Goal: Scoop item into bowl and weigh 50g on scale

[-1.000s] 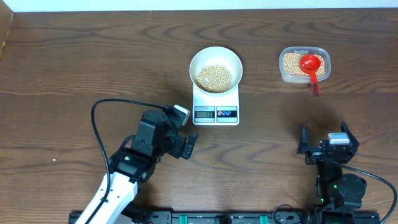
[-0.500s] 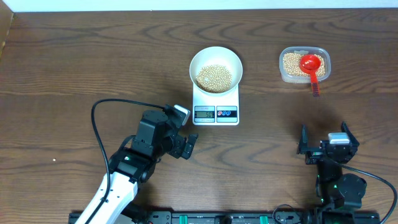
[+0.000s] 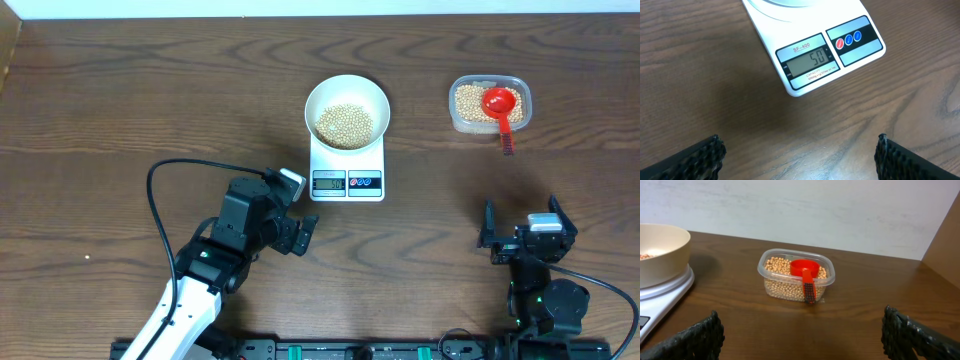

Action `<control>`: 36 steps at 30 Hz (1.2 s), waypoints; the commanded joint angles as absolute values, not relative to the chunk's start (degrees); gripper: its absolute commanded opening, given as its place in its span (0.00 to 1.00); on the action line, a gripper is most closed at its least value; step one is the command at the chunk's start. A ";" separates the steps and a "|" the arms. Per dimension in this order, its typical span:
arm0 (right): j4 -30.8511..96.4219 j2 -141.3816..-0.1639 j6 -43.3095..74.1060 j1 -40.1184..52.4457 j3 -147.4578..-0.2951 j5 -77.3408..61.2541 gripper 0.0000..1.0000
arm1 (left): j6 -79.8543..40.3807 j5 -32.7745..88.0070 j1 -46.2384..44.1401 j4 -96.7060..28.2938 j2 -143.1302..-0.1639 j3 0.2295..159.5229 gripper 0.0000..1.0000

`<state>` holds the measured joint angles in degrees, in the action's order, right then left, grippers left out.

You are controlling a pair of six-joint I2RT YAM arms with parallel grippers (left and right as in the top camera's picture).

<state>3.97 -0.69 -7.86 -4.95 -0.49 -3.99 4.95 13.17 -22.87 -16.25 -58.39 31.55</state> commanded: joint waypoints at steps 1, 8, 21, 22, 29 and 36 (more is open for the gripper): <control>4.14 -0.27 -8.23 -4.40 -0.32 -3.14 0.99 | 5.76 12.64 -22.52 -16.21 -58.35 32.71 0.98; 4.12 -0.27 -8.23 -4.40 -0.32 -3.14 0.99 | 5.76 12.64 -22.52 -16.21 -58.35 32.71 0.98; 4.14 -0.27 -8.23 -4.40 -0.32 -3.14 0.99 | 5.74 12.64 -22.57 -16.71 -57.93 32.69 0.98; 4.14 -0.27 -8.23 -4.40 -0.32 -3.14 0.99 | 5.74 12.64 -22.57 -17.39 -57.41 32.69 0.98; 4.14 -0.27 -8.23 -4.40 -0.32 -3.14 0.99 | 5.74 12.64 -21.78 -19.20 -48.10 29.19 0.98; 4.14 -0.27 -8.23 -4.40 -0.32 -3.14 0.99 | 6.02 12.38 -13.15 -16.56 -33.74 24.47 0.98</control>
